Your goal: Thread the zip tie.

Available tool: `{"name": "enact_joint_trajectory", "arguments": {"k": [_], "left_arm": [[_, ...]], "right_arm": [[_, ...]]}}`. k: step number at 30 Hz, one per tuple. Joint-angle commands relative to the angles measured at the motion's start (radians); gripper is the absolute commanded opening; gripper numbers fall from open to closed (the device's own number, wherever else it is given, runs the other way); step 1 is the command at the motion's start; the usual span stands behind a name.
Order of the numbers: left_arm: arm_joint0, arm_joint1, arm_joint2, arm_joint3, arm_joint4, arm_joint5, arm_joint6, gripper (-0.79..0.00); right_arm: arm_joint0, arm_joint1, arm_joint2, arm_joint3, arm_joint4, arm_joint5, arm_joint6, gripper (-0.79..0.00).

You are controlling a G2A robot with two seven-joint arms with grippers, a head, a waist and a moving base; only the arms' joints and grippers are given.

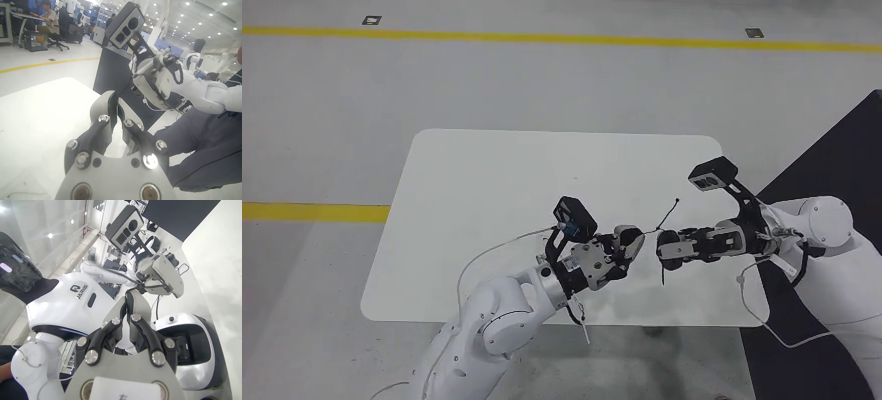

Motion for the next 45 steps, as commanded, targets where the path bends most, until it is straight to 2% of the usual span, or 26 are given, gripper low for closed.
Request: {"name": "enact_joint_trajectory", "arguments": {"k": [1,16,25,26,27,28,33,37,40,42,45], "left_arm": [[0.002,0.000,0.000,0.001,0.001,-0.001,0.001,-0.785],[0.001,0.001,-0.005,0.007,0.016,-0.003,0.006,-0.785],[0.002,0.001,-0.006,0.002,0.017,-0.005,0.010,-0.785],[0.001,0.001,-0.006,0.002,0.018,-0.006,0.010,-0.717],[0.001,0.001,-0.007,0.002,0.018,-0.005,0.012,-0.240],[0.004,0.001,-0.007,0.003,0.017,-0.001,0.015,0.000],[0.010,0.001,-0.020,0.006,0.012,0.013,0.030,0.000],[0.027,0.007,-0.078,0.014,0.002,0.044,0.067,0.000],[0.059,0.017,-0.158,-0.007,0.003,0.063,0.100,0.000],[0.078,0.026,-0.227,-0.045,0.041,0.085,0.116,0.000],[0.120,0.036,-0.323,-0.105,0.007,0.108,0.134,0.000]], "right_arm": [[-0.005,0.001,0.020,0.002,0.005,0.004,0.004,-0.785],[-0.040,0.001,0.147,-0.040,0.030,0.019,0.019,-0.785],[-0.049,-0.009,0.137,-0.043,-0.008,0.026,0.026,-0.785],[-0.049,-0.011,0.132,-0.042,-0.012,0.026,0.026,-0.785],[-0.048,-0.012,0.128,-0.040,-0.021,0.027,0.026,-0.785],[-0.049,-0.013,0.124,-0.035,-0.034,0.026,0.025,-0.785],[-0.048,-0.016,0.127,-0.041,-0.080,0.010,0.010,-0.785],[-0.058,-0.012,0.156,-0.071,-0.135,-0.009,-0.009,-0.785],[-0.067,-0.008,0.183,-0.101,-0.182,-0.030,-0.030,-0.785],[-0.076,-0.005,0.198,-0.131,-0.185,-0.034,-0.034,-0.785],[-0.089,0.000,0.216,-0.180,-0.181,-0.034,-0.034,-0.785]]}}
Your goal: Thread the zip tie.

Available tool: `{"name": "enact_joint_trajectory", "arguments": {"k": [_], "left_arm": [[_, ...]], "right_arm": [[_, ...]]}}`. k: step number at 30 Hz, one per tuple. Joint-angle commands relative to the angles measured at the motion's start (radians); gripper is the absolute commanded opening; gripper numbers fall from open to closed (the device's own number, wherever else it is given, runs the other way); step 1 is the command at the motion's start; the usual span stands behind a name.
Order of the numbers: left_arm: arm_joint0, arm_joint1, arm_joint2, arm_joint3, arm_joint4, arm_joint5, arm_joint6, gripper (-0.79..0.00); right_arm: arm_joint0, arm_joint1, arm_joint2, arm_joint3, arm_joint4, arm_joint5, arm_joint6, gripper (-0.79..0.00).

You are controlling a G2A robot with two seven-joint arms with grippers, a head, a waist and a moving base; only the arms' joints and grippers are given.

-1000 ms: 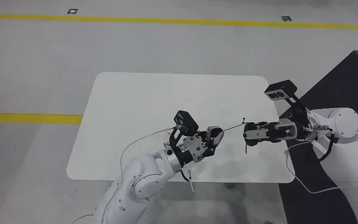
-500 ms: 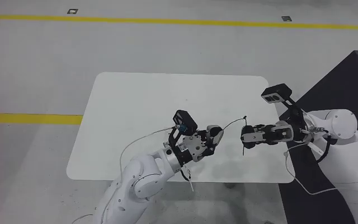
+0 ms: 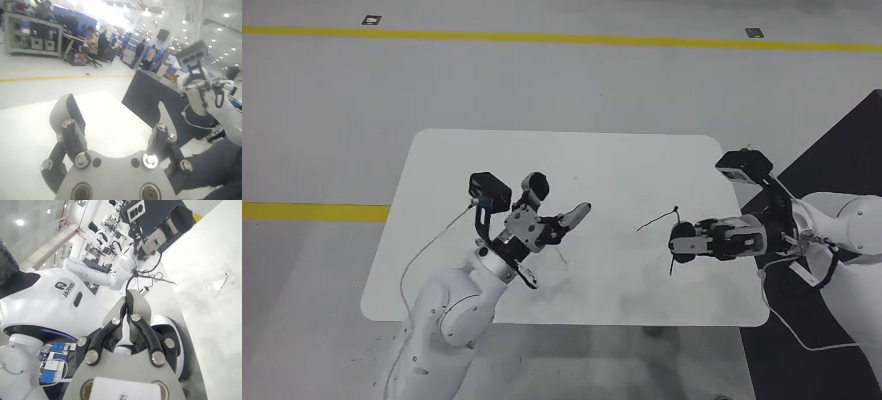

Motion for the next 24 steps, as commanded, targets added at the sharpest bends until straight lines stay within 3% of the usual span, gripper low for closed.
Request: {"name": "enact_joint_trajectory", "arguments": {"k": [1,8,19,22,24], "left_arm": [[0.026,0.007,-0.068,-0.045,-0.008,0.014,-0.003,0.000],[0.141,0.020,-0.157,-0.159,-0.004,0.013,0.009,0.000],[0.141,0.020,-0.157,-0.159,-0.004,0.013,0.009,0.000],[0.141,0.020,-0.157,-0.159,-0.004,0.013,0.009,0.000],[0.141,0.020,-0.157,-0.159,-0.004,0.013,0.009,0.000]], "right_arm": [[-0.007,0.003,0.008,-0.039,0.016,0.004,0.004,-0.785],[0.027,0.004,0.046,-0.067,0.172,0.064,0.065,-0.785],[0.027,0.004,0.046,-0.067,0.172,0.064,0.065,-0.785],[0.047,-0.001,-0.004,-0.113,0.065,0.051,0.051,-0.785],[0.104,-0.014,-0.096,-0.139,-0.016,0.028,0.028,-0.785]]}}
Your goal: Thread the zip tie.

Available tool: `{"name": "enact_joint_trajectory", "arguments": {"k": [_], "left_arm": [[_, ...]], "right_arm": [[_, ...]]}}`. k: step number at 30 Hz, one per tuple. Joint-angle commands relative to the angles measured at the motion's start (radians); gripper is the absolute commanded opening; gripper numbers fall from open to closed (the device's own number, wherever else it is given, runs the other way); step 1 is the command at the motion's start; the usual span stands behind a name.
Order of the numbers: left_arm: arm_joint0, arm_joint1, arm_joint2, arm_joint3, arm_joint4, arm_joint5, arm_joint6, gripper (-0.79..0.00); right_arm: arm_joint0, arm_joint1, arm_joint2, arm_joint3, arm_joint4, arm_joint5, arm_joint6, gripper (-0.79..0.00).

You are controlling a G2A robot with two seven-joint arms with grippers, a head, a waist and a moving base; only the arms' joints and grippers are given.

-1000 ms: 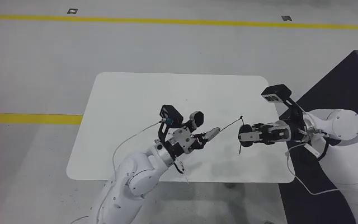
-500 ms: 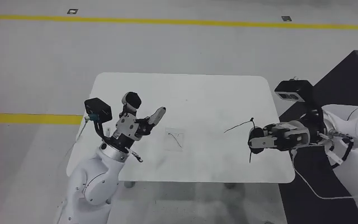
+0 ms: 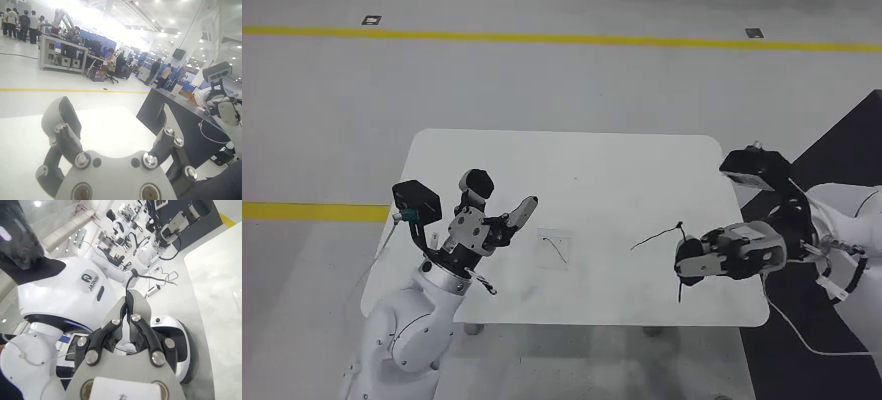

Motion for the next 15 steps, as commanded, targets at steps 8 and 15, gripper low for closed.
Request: {"name": "enact_joint_trajectory", "arguments": {"k": [8,15], "left_arm": [[0.000,0.000,0.000,0.000,0.000,0.000,0.000,0.000],[0.000,0.000,0.000,0.000,0.000,0.000,0.000,0.000]], "right_arm": [[0.396,-0.141,-0.521,0.215,-0.073,-0.093,-0.093,-0.785],[0.463,-0.175,-0.586,0.280,-0.046,-0.106,-0.106,-0.785]]}}
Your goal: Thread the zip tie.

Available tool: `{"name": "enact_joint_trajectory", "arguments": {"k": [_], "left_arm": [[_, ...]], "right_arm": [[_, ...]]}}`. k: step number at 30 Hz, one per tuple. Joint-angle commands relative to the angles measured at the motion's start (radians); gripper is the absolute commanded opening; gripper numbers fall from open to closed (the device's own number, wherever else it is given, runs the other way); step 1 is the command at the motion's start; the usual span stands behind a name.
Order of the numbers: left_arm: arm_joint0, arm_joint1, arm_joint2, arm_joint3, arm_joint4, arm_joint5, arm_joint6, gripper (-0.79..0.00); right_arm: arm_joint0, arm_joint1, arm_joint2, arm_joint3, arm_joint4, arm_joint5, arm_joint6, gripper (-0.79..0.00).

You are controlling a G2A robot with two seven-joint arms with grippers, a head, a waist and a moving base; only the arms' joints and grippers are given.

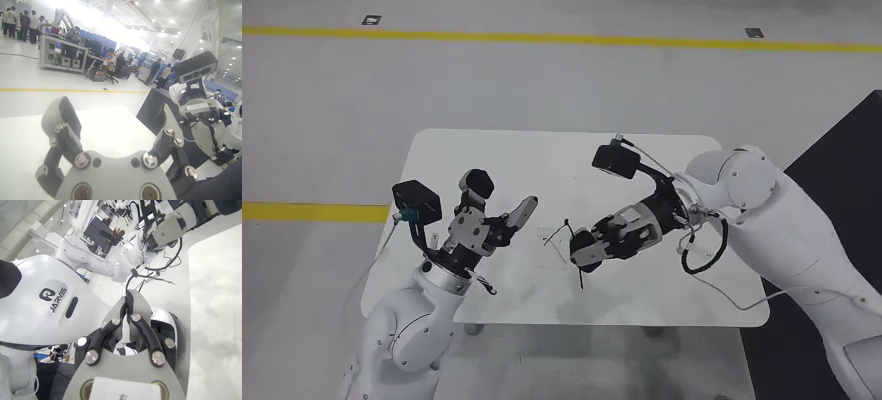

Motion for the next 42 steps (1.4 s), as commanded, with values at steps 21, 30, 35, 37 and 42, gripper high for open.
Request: {"name": "enact_joint_trajectory", "arguments": {"k": [21,30,35,37,42], "left_arm": [[-0.013,0.010,-0.096,-0.015,0.018,0.058,-0.016,0.000],[-0.013,0.010,-0.084,-0.016,0.036,0.058,-0.019,0.000],[-0.013,0.010,-0.084,-0.016,0.036,0.058,-0.019,0.000],[-0.013,0.010,-0.084,-0.016,0.036,0.058,-0.019,0.000],[-0.013,0.010,-0.084,-0.016,0.036,0.058,-0.019,0.000]], "right_arm": [[0.165,-0.153,-0.317,0.371,-0.568,0.162,-0.144,-0.785],[0.180,-0.169,-0.331,0.372,-0.590,0.152,-0.175,-0.785],[0.140,-0.176,-0.330,0.377,-0.535,0.094,-0.197,-0.785],[0.122,-0.197,-0.346,0.426,-0.442,0.055,-0.172,-0.785],[0.166,-0.281,-0.407,0.595,-0.426,0.004,-0.197,-0.785]]}}
